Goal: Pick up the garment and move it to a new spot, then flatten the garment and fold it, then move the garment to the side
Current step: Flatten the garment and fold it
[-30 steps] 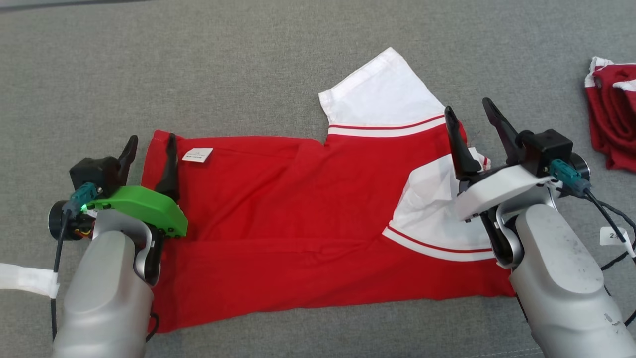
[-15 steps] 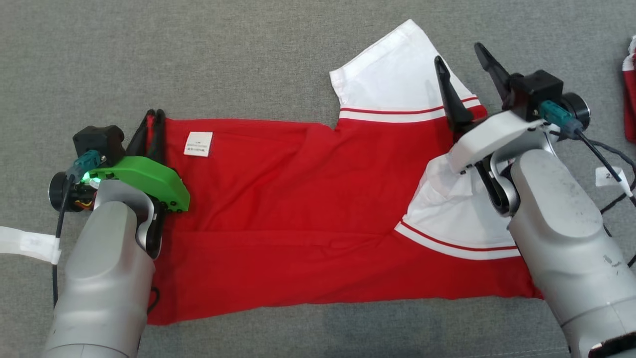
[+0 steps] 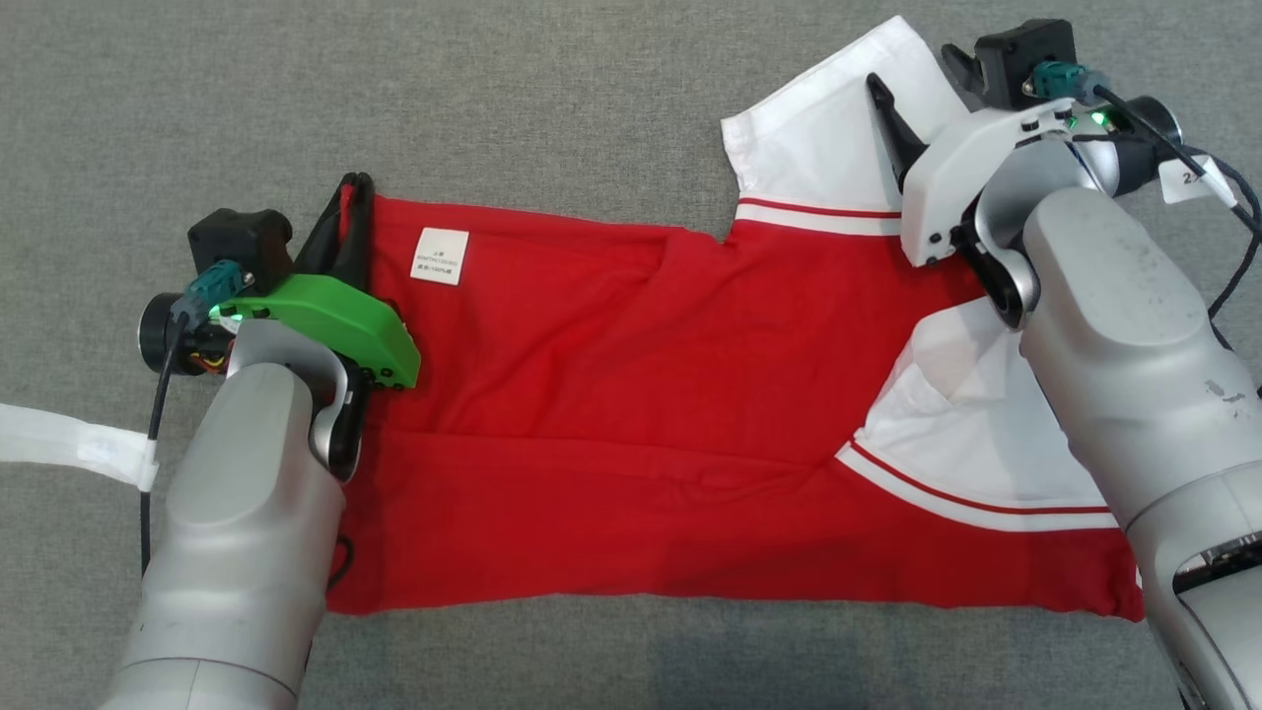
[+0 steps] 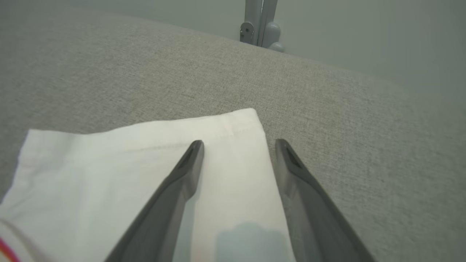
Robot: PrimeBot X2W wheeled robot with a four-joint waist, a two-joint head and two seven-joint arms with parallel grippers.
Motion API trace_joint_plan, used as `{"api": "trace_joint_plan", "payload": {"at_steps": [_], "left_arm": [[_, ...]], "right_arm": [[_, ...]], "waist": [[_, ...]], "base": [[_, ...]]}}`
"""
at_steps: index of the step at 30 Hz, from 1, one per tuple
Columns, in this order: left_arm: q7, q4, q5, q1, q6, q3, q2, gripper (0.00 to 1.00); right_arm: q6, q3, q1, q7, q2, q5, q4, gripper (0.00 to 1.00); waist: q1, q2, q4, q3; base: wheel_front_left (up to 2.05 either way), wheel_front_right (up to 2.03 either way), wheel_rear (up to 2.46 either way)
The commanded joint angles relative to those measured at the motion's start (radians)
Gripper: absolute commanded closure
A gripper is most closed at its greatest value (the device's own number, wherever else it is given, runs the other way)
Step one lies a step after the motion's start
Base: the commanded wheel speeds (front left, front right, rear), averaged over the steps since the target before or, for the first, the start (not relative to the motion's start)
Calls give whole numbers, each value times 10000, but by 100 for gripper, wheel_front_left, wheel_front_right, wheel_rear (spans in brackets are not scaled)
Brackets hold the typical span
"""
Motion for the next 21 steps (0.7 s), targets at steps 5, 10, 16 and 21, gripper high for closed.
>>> {"api": "trace_joint_plan", "payload": {"at_steps": [5, 10, 16, 21], "left_arm": [[18, -121, -208, -294, 19, -235, -106, 100], [21, -76, -359, -365, 19, -472, -152, 100], [11, -496, -428, -265, 19, -451, -44, 100], [12, -1008, -450, 371, 19, -361, 72, 100]], "right_arm": [[-9, 9, -799, 203, -8, -363, 917, 0], [-11, 99, -1122, 233, 15, -463, 1560, 100], [-14, -219, -1413, -714, -29, -593, 1793, 100], [-14, -632, -934, -1904, 176, -524, 1932, 100]], "waist": [[0, 26, 350, 376], [0, 26, 386, 410], [0, 26, 314, 183], [0, 26, 101, -625]], "base": [[0, 0, 0], [0, 0, 0], [0, 0, 0], [0, 0, 0]]}}
